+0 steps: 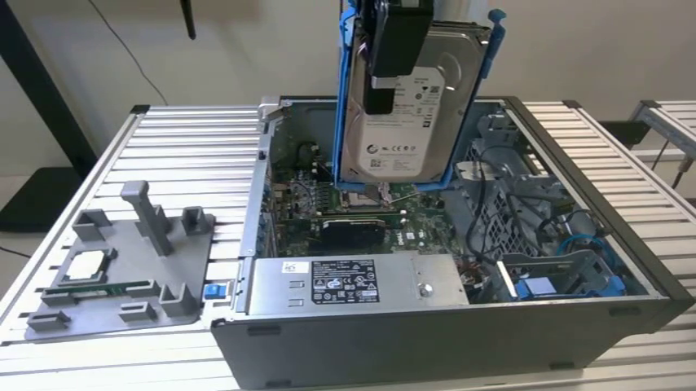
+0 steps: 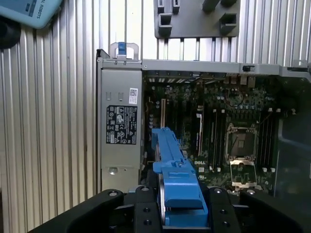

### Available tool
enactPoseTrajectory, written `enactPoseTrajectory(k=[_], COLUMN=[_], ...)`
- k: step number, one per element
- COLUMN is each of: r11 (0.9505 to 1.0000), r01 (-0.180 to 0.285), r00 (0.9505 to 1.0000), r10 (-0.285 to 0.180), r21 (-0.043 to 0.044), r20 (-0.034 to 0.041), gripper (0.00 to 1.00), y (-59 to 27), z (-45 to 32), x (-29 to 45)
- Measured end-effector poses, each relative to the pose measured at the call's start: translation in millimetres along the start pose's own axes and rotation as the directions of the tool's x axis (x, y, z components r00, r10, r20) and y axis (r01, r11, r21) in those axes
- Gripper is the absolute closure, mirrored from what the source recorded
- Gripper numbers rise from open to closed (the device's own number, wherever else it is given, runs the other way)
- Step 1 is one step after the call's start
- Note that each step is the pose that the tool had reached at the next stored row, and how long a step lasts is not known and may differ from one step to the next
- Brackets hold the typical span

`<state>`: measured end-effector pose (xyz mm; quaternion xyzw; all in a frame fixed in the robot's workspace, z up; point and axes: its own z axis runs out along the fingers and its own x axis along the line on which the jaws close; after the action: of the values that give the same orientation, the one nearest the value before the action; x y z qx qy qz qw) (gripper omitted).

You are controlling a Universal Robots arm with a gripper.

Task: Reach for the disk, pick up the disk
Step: 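Pick up the disk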

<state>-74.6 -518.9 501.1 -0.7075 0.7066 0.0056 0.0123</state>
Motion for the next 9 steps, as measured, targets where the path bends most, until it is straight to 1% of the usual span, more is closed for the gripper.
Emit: enactPoseTrajectory(k=[3,9], r11=[1.0000,1.0000], r01=[0.000,0.000], r00=[1.0000,1.0000], r10=[0.000,0.000], r21=[0.0000,0.0000], r20=[0.0000,0.0000], gripper=[1.00,1.00], y=[-1.0,-2.4], z=[0.0,-0.1], x=[1.9,3.1])
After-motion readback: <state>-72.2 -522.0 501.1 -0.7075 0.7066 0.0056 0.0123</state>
